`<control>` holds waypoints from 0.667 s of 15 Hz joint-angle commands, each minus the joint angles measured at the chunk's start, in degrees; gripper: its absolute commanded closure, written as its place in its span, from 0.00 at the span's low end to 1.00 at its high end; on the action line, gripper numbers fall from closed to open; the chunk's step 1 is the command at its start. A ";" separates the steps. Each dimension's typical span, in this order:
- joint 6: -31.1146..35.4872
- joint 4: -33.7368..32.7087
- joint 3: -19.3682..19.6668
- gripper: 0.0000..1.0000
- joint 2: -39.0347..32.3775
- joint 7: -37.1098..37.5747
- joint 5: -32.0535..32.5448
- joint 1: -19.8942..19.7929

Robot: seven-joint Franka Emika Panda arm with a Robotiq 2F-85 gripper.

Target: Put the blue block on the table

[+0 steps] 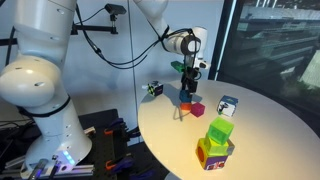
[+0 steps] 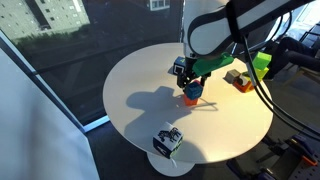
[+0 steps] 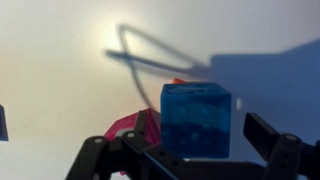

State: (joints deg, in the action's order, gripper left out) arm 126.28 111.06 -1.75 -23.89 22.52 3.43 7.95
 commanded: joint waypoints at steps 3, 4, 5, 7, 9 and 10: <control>-2.70 -2.57 1.21 0.37 -1.46 1.23 0.45 1.22; -2.81 -2.50 1.20 0.45 -1.19 1.10 0.34 1.20; -3.07 -2.37 1.16 0.55 -0.77 0.95 0.21 1.13; -3.61 -2.57 1.22 0.68 -0.34 1.06 0.23 1.13; -4.54 -3.51 1.40 0.70 -0.39 1.35 0.25 1.06; -5.21 -4.13 1.46 0.70 -0.54 1.37 0.14 0.97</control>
State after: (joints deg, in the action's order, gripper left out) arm 124.34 109.13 -1.12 -24.88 22.55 3.43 8.32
